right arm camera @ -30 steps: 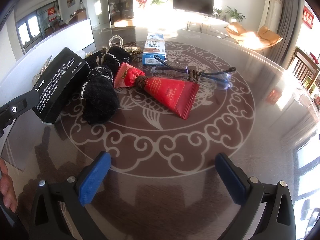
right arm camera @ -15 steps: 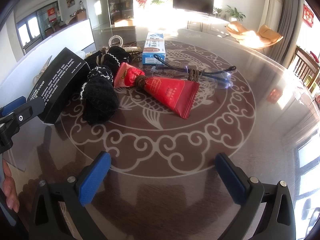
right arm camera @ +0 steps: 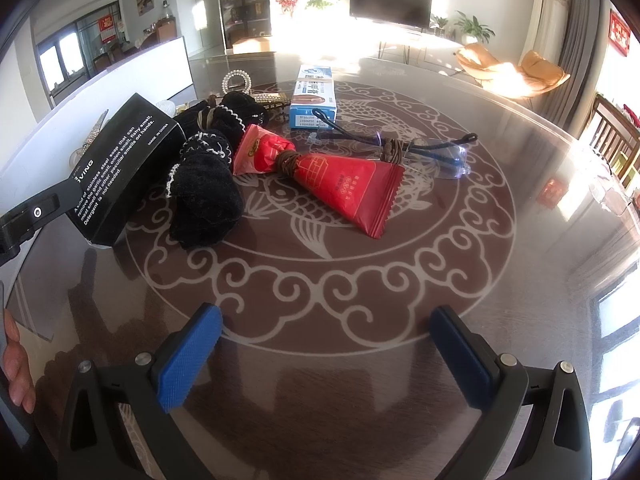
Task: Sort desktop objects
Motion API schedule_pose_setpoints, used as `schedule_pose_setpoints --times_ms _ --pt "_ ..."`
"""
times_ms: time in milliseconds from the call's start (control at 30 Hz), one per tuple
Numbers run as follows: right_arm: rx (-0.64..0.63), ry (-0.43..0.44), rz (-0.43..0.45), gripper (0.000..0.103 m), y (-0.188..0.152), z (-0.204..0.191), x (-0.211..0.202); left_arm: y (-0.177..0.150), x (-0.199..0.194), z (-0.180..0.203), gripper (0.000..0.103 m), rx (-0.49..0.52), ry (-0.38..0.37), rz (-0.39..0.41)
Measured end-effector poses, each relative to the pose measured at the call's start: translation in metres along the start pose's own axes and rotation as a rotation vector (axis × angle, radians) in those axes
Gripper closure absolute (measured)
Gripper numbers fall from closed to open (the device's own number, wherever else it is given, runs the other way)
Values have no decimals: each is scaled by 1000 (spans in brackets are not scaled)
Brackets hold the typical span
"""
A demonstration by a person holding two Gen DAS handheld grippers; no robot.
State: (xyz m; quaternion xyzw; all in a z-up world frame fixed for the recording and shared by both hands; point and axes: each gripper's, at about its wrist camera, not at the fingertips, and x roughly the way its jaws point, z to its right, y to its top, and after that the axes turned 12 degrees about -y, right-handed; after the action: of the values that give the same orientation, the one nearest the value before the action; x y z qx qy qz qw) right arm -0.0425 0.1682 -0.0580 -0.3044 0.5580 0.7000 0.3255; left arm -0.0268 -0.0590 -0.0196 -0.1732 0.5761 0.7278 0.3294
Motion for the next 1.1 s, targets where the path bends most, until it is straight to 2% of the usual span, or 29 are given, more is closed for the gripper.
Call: schedule_pose_setpoints --times_ms 167,300,433,500,567,633,700,800,833,867,967,1100 --pt "-14 51 20 0 0 -4 -3 -3 -3 -5 0 -23 -24 10" --pt "-25 167 75 0 5 0 -12 -2 -8 -6 0 -38 -52 31" --pt "-80 265 80 0 37 -14 -10 -3 -7 -8 0 -48 -53 29" --pt "-121 307 47 0 55 -27 0 -3 -6 -8 0 -47 -49 25" --pt "-178 311 14 14 70 -42 14 -2 -7 -11 0 -42 -44 29" --pt "-229 308 -14 23 80 -54 26 -2 -10 -13 0 -42 -43 36" --pt "-262 309 -33 26 85 -63 36 -1 -11 -14 0 -48 -45 41" --pt "-316 287 -8 33 89 -77 35 -1 -8 -16 0 -58 -47 38" --pt "-329 282 2 46 91 -80 34 -1 -8 -16 0 -59 -47 35" --pt "-338 280 12 65 92 -84 33 0 -7 -16 0 -57 -48 33" --pt "-339 301 16 66 91 -88 27 -1 -8 -15 0 -45 -50 36" --pt "-338 326 19 66 73 -81 14 -1 -9 -11 0 -35 -77 45"
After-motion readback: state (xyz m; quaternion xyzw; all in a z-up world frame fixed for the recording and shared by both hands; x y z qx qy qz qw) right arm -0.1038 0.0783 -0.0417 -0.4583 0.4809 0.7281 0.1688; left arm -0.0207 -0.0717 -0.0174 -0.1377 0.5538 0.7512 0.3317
